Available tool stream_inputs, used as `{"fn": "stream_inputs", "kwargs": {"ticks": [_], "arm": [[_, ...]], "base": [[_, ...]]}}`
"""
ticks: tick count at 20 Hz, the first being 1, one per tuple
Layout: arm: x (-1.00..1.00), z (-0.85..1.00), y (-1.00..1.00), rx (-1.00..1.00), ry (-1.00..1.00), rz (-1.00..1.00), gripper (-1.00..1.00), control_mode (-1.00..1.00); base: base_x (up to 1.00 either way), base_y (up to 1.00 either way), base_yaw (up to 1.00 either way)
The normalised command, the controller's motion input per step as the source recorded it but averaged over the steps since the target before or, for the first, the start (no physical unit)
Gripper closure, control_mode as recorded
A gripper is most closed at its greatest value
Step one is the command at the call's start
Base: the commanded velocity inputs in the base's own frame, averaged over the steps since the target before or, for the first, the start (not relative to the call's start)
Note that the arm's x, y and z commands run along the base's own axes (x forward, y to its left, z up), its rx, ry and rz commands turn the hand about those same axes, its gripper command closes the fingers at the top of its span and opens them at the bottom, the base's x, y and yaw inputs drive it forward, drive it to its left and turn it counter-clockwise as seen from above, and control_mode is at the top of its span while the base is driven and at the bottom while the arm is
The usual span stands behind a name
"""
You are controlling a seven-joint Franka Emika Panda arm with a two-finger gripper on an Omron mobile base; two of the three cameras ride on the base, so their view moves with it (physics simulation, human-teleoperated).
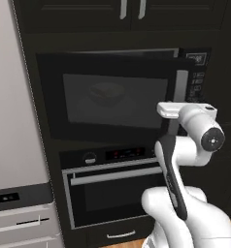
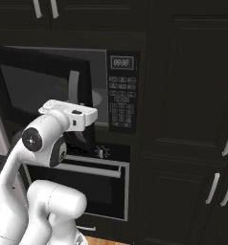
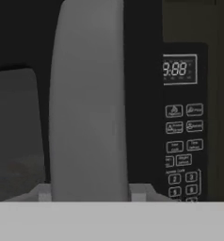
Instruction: The microwave is finished heating the chicken drumstick and garlic. Take the bowl containing the food and place it on the dining counter.
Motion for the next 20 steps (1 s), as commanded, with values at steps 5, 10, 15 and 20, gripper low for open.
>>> {"fn": "stream_inputs", "kwargs": {"ticks": [5, 10, 15, 20], "arm": [[-1.00, 0.69, 0.05, 0.00, 0.14, 0.00, 1.00, -1.00], [-1.00, 0.70, 0.01, 0.00, 0.14, 0.00, 1.00, -1.00], [-1.00, 0.01, 0.02, -0.08, 0.04, 0.00, -1.00, -1.00], [-1.00, -0.41, 0.00, -0.08, 0.00, 0.00, -1.00, -1.00]], "base": [[0.00, 0.00, 0.00], [0.00, 0.00, 0.00], [0.00, 0.00, 0.00], [0.00, 0.00, 0.00]]}}
